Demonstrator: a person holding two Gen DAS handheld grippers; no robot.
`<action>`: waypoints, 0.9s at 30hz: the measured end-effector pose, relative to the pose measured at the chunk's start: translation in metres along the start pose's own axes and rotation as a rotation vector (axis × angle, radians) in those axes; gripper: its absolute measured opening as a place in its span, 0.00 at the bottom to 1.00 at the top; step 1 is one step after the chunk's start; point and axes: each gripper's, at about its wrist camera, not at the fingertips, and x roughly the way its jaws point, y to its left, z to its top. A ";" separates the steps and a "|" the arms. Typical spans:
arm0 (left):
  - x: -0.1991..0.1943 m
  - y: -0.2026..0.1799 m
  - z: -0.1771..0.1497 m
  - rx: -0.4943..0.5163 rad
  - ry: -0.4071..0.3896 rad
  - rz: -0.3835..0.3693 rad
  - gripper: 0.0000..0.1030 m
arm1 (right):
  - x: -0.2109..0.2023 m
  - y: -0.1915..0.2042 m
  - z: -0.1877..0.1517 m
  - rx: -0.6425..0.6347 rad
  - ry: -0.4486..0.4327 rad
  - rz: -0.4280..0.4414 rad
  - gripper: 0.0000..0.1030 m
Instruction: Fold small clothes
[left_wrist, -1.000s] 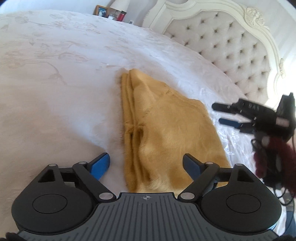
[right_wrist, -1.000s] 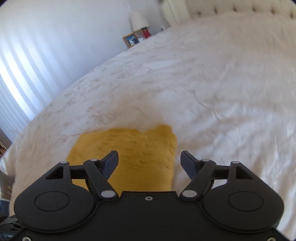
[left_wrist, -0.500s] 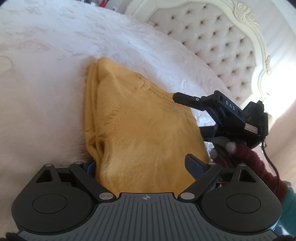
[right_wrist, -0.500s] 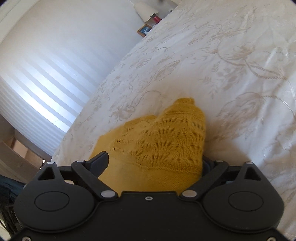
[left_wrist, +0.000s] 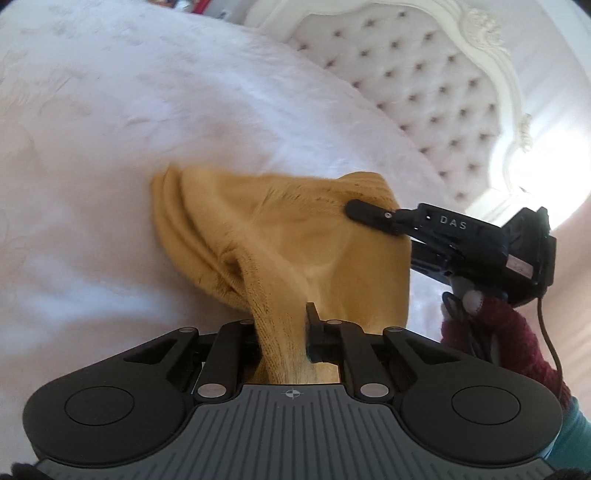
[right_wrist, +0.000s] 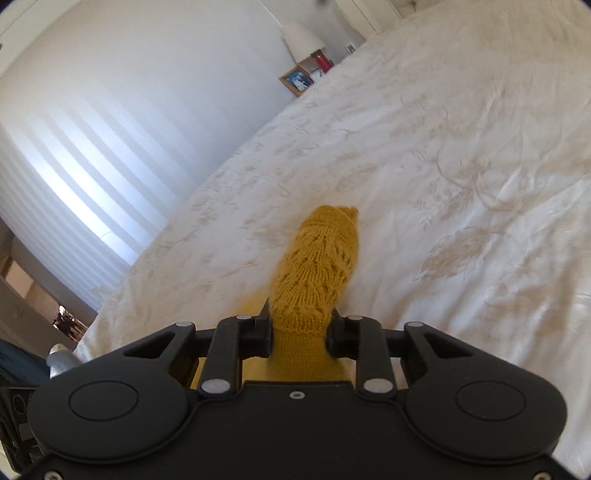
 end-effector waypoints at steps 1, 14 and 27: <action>-0.006 -0.008 -0.003 0.007 0.002 -0.013 0.12 | -0.012 0.004 -0.001 -0.001 0.002 -0.003 0.34; -0.062 -0.060 -0.105 -0.036 0.111 -0.172 0.13 | -0.150 0.006 -0.088 0.076 0.086 -0.039 0.35; -0.042 -0.044 -0.191 0.096 0.189 0.134 0.21 | -0.185 -0.019 -0.170 -0.011 -0.002 -0.337 0.55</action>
